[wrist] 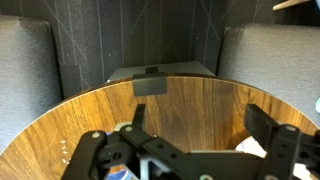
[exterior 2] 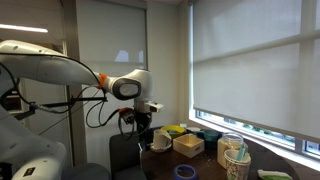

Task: Pick up the blue measuring spoon from the paper cup and put it in the square open box

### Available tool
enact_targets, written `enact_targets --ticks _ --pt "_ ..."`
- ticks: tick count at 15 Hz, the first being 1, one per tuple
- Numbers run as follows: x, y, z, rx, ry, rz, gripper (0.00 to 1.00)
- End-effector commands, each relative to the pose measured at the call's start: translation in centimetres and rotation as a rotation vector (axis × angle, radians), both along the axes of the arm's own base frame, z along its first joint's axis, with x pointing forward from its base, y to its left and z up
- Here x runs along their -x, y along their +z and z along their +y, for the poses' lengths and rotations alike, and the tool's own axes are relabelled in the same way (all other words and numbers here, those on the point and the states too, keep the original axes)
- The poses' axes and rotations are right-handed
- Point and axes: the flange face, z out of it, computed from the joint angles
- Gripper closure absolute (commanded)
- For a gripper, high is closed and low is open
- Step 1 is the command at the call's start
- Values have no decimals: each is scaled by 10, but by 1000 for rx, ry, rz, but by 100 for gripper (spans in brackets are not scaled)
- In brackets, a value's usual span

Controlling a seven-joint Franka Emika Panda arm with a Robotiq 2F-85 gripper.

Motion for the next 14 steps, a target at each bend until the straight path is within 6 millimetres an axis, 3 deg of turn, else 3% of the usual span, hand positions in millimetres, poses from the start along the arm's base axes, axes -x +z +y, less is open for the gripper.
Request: enact_targets --ticks 1,11,14 --pt "0 1 0 0 0 1 0" --pt "0 1 0 0 0 1 0" --pt "-20 29 -23 -29 -115 -191 0"
